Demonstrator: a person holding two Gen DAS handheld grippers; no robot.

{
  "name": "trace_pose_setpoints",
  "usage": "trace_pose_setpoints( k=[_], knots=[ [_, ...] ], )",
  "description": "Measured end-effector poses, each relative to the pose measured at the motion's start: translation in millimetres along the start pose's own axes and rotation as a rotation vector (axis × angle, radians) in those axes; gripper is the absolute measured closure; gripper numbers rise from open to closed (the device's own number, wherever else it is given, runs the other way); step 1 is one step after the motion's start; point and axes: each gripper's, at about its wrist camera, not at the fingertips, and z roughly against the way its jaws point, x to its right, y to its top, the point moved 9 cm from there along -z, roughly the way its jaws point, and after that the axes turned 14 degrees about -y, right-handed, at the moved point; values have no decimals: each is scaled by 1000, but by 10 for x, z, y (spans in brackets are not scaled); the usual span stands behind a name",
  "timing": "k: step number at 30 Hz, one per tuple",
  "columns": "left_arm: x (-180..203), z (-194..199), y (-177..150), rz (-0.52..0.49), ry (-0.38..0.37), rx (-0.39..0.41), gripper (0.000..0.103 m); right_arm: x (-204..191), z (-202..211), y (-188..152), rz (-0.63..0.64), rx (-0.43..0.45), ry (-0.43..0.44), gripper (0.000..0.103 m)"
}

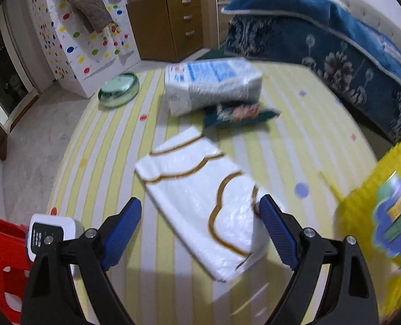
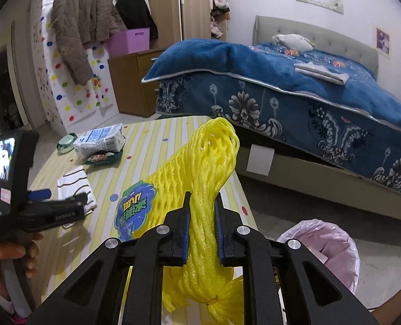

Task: Collect trash
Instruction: 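Grasp the white brown-striped plastic bag with the left tool while the right holds the net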

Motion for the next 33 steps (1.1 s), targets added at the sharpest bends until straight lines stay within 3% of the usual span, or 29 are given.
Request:
trace_pose_setpoints(
  k=[5, 14, 21, 30, 33],
  knots=[
    [-85, 117, -257, 30, -78, -33, 17, -25, 11, -6, 12, 6, -1, 88],
    [-266, 487, -747, 1, -117, -65, 17, -33, 34, -6, 25, 9, -10, 88],
    [-148, 610, -569, 47, -173, 51, 17, -39, 37, -5, 28, 7, -10, 88],
    [55, 303, -537, -36, -78, -11, 23, 0, 5, -4, 0, -2, -3, 88],
    [57, 308, -548, -36, -87, -12, 23, 9, 9, -6, -4, -1, 0, 88]
  ],
)
